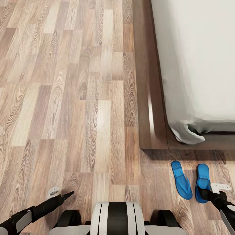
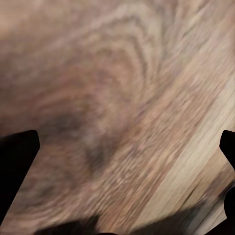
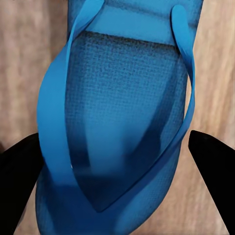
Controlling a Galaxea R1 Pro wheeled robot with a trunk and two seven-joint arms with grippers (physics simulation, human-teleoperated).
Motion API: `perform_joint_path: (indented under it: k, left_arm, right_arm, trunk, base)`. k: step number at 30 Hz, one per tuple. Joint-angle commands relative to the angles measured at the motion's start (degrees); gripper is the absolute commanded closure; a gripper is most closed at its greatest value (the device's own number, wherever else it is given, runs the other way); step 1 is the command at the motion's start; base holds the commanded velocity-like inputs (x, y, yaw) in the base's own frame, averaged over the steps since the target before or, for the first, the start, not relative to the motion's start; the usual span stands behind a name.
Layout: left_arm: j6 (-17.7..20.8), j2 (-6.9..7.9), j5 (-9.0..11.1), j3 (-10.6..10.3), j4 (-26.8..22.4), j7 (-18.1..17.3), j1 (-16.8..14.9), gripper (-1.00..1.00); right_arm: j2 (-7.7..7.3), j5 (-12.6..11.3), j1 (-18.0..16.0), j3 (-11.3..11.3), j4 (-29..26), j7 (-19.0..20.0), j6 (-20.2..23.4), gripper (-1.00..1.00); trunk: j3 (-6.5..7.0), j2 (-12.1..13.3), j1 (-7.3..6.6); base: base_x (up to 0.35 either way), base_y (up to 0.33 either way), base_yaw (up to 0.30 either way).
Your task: In the bedroom, move the book from the bed onto either nightstand, and place the two sandals side by side next to the bed.
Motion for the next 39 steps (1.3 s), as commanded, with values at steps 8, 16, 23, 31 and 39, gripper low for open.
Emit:
perform_joint_path:
  k: [8,16,23,31,39]
  left_arm:
    - [0.7,0.04,0.5,-0.6,0.0,0.0,0.0,-1.00]
    - [0.7,0.04,0.5,-0.6,0.0,0.0,0.0,-1.00]
    - [0.6,0.04,0.5,-0.6,0.0,0.0,0.0,-1.00]
    - [0.7,0.04,0.5,-0.6,0.0,0.0,0.0,-1.00]
    - [0.7,0.04,0.5,-0.6,0.0,0.0,0.0,-1.00]
  right_arm:
    - [0.02,-0.4,0.0,-0.2,-0.1,0.3,0.4,1.00]
    - [0.02,-0.4,0.0,-0.2,-0.1,0.3,0.4,1.00]
    - [0.02,-0.4,0.0,-0.2,-0.1,0.3,0.4,1.00]
    - [0.02,-0.4,0.0,-0.2,-0.1,0.3,0.4,1.00]
    - [0.02,-0.4,0.0,-0.2,-0.1,0.3,0.4,1.00]
  trunk:
    - [-1.14,-0.1,0.13]
    - [-1.36,-0.1,0.15]
    - [-1.36,-0.1,0.15]
    - [-1.36,-0.1,0.15]
    - [-1.36,-0.1,0.15]
  base:
    - [0.000,0.000,0.000]
    - [0.000,0.000,0.000]
    - [0.000,0.000,0.000]
    - [0.114,0.000,0.000]
    - [0.013,0.000,0.000]
